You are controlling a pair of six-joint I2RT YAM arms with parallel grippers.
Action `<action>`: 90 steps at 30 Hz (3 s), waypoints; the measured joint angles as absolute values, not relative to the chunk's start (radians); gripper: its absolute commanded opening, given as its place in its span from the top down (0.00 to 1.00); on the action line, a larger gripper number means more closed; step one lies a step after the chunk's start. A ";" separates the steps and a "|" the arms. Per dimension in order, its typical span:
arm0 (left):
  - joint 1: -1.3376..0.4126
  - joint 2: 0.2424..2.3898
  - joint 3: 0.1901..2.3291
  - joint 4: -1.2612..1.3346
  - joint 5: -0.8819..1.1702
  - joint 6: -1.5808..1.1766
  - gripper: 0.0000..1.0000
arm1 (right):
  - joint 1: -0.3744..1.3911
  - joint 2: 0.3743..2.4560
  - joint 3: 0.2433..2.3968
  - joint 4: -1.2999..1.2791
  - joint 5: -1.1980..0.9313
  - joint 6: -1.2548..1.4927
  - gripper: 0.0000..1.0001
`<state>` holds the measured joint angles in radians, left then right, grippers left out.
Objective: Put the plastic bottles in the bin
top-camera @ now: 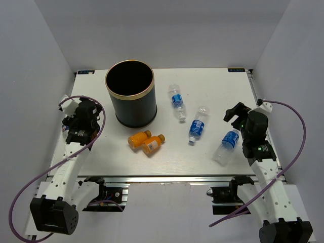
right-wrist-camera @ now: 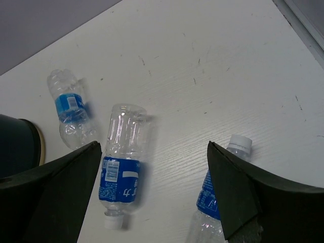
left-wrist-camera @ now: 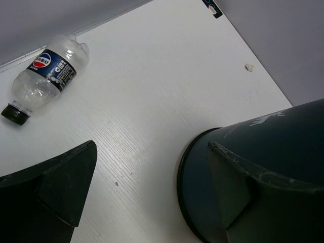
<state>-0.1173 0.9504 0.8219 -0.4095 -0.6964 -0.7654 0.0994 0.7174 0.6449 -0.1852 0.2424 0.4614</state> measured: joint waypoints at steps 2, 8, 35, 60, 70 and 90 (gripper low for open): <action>-0.117 0.953 0.826 -0.411 -0.697 -0.770 0.02 | 0.099 0.713 0.643 -0.184 0.232 0.459 0.11; -0.117 0.958 0.826 -0.410 -0.697 -0.776 0.02 | 0.099 0.773 0.644 -0.151 0.082 0.410 0.11; -0.117 0.945 0.826 -0.408 -0.722 -0.783 0.02 | 0.387 1.800 1.065 -0.178 0.336 0.653 0.31; -0.078 1.044 0.799 -0.352 -0.630 -0.775 0.02 | 0.701 1.750 1.690 0.651 -0.181 0.031 0.48; -0.023 1.070 0.796 -0.356 -0.606 -0.772 0.02 | 0.729 2.210 2.067 0.816 -0.269 0.029 0.21; 0.343 1.377 0.963 -0.358 -0.513 -0.579 0.02 | 0.737 1.564 1.618 0.276 -0.084 -0.011 0.11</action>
